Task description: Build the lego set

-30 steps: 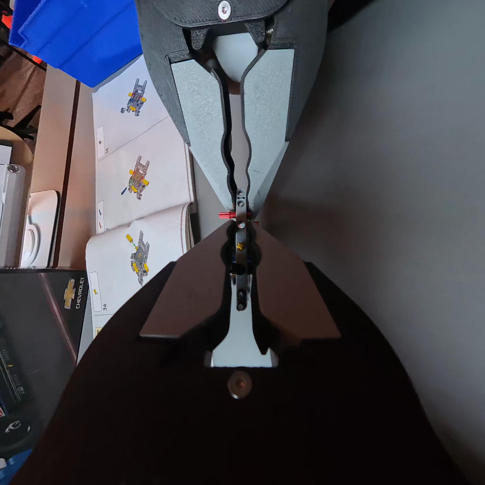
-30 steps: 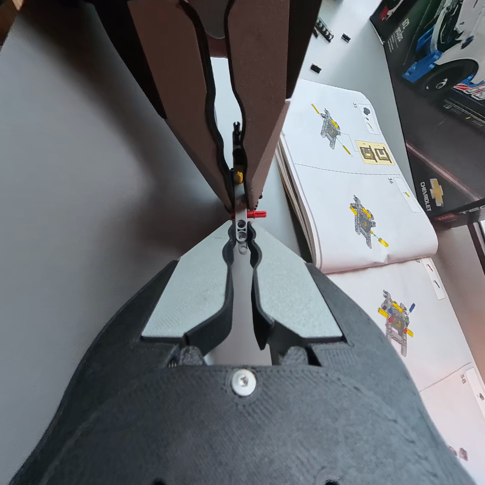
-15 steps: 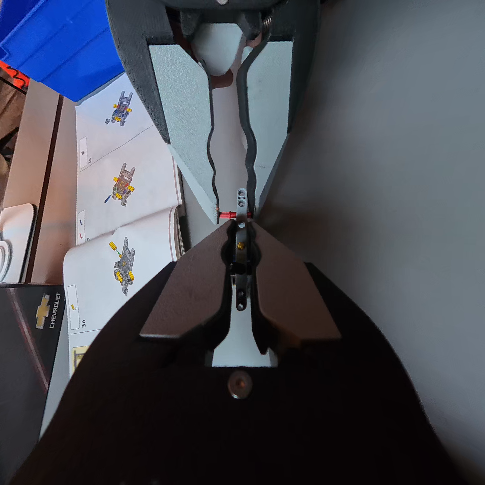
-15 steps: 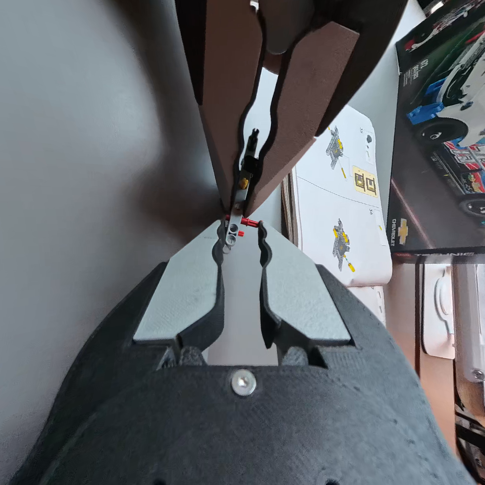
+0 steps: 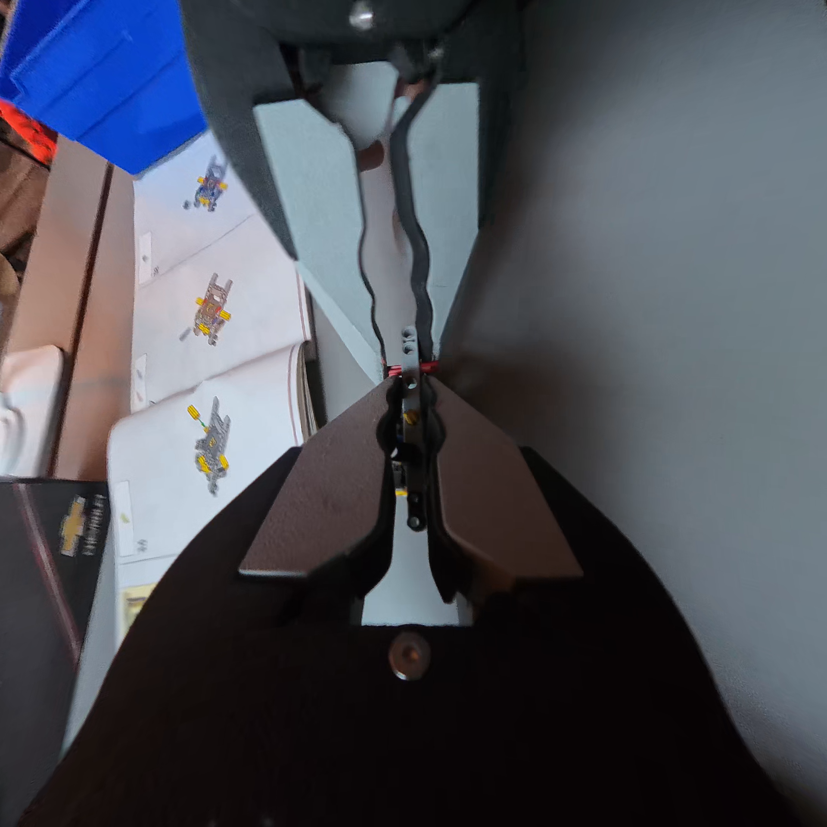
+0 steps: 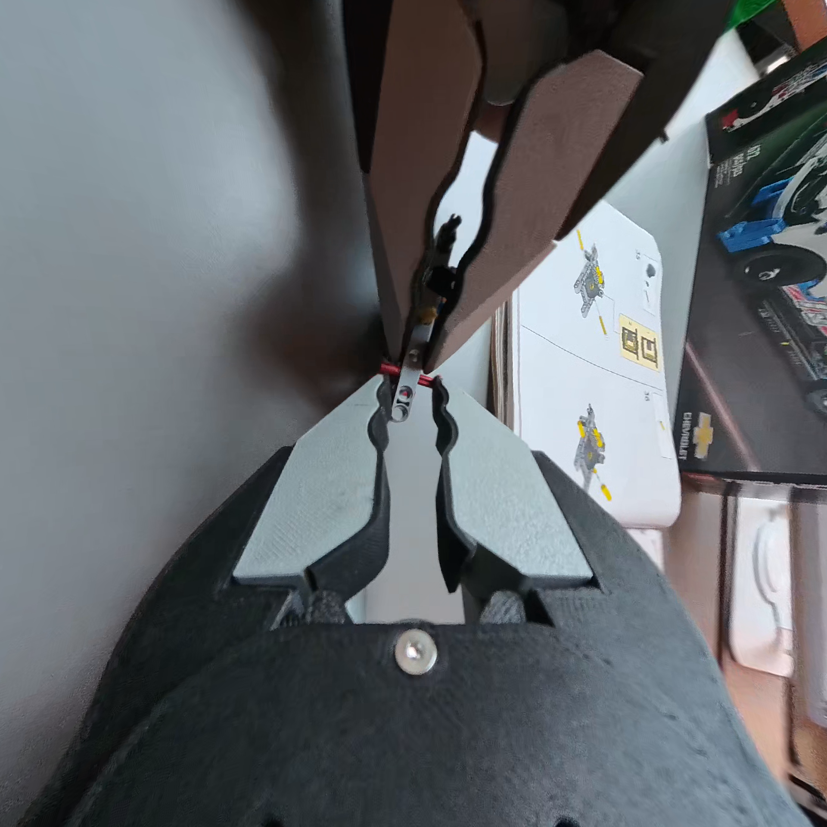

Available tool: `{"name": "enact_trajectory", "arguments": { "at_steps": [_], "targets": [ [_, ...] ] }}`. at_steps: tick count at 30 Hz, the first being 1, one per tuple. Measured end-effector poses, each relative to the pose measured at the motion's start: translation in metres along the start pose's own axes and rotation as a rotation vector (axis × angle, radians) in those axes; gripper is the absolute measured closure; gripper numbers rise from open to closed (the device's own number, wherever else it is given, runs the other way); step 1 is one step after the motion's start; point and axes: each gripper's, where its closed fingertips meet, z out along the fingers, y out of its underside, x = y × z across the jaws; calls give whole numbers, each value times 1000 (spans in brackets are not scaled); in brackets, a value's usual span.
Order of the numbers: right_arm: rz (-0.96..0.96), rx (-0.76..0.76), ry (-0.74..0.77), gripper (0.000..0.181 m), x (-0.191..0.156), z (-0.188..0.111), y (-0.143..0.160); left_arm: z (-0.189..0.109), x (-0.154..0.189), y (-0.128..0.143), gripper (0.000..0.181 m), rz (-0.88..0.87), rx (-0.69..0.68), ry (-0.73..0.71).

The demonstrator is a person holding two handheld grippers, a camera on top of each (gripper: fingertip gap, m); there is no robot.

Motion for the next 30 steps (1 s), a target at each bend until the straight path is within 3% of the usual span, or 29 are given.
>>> {"name": "enact_trajectory", "arguments": {
  "at_steps": [6, 13, 16, 20, 24, 30],
  "targets": [
    [264, 12, 37, 160, 4, -13, 13, -4, -16, -6, 176, 98, 19, -181],
    [555, 235, 101, 157, 6, -42, 10, 2, -21, -13, 176, 249, -57, -381],
    [578, 263, 138, 154, 8, -43, 10, 9, -14, -11, 175, 294, -137, -415],
    [545, 173, 47, 145, -12, -26, 18, 20, 4, -5, 169, 337, -214, -434],
    [449, 111, 6, 145, -29, -18, 18, 25, 18, 6, 165, 225, -270, -428],
    [394, 141, 28, 145, -30, -28, 7, 0, 35, -3, 136, 35, -240, -380]
  ]
}}
